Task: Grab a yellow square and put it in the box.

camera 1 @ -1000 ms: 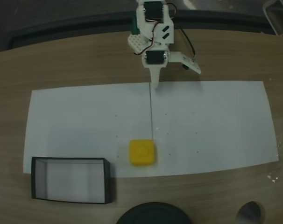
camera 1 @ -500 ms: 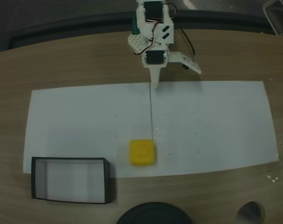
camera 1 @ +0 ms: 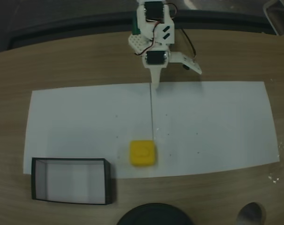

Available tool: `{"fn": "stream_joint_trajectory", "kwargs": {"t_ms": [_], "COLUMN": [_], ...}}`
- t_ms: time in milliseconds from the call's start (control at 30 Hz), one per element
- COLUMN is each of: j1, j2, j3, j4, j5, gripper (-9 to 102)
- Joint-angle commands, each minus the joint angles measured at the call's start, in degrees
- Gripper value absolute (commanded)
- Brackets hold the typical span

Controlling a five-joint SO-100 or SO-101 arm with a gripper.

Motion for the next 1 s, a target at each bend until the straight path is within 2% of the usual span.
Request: {"fn": "stream_joint_trajectory", "kwargs": {"t_ms": [0,133,267,300,400,533,633,867,967], "j1": [0.0,2.29,3.43,2.46,-0.53,-1.93,-2.11,-1.58,-1.58], "j2": [1.32,1.41,1.32,1.32,1.14,-3.6,-13.18,-48.16,-66.45], "j3": [-2.37,-5.19,-12.74,-14.41,-17.31,-16.79,-19.6,-38.94,-50.19], "j4": [-2.29,-8.88,-14.94,-16.35,-19.95,-20.13,-20.74,-19.78,-14.85], "j5": [0.18,-0.97,-15.64,-16.52,-12.22,-6.33,-5.89,-5.89,-5.98], "gripper": [0,0,5,7,14,29,35,35,36]}}
